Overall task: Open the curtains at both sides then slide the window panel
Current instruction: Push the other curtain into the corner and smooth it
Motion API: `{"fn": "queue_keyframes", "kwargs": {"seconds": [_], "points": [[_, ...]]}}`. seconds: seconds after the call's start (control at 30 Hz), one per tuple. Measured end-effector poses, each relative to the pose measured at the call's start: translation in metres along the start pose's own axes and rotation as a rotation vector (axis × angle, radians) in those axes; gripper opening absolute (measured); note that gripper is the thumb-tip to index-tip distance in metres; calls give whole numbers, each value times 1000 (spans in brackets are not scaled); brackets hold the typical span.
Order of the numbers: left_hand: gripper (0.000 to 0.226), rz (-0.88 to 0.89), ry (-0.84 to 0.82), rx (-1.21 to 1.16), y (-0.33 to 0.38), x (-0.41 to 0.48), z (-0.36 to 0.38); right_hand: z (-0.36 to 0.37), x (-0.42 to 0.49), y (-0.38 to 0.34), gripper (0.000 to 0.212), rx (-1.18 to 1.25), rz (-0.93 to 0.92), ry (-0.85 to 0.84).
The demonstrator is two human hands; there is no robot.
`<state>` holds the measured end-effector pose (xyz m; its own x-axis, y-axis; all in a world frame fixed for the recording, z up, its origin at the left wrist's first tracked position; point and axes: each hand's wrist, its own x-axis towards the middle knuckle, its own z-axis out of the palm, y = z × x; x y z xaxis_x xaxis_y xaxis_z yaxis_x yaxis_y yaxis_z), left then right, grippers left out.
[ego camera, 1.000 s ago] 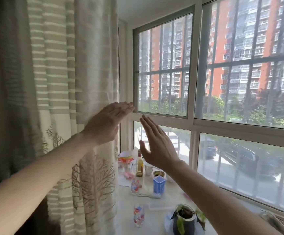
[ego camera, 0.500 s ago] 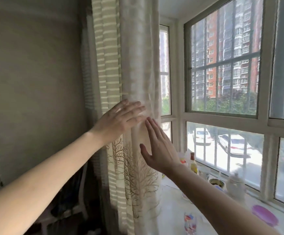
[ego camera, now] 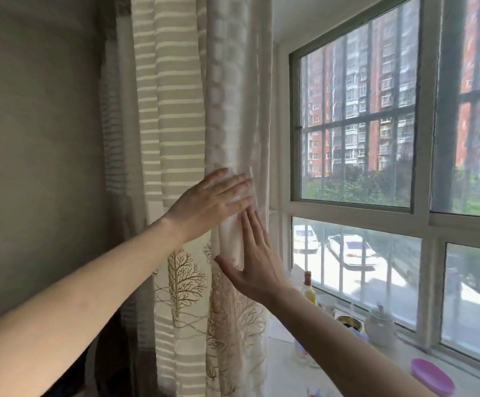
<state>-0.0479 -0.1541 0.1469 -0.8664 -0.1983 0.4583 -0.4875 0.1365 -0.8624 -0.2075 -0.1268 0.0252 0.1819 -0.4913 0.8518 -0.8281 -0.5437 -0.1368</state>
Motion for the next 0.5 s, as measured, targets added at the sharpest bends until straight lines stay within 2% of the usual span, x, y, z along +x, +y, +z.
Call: {"fn": "queue_keyframes", "kwargs": {"seconds": [0.13,0.3,0.5], "points": [[57,-31,14,-88,-4,7,26,22,17,5,103,-56,32,7],[70,-53,23,-161,-22,-4,63,57,42,2,102,-86,54,40],[69,-95,44,-252,-45,-21,92,94,71,-11,102,-93,72,58]]}}
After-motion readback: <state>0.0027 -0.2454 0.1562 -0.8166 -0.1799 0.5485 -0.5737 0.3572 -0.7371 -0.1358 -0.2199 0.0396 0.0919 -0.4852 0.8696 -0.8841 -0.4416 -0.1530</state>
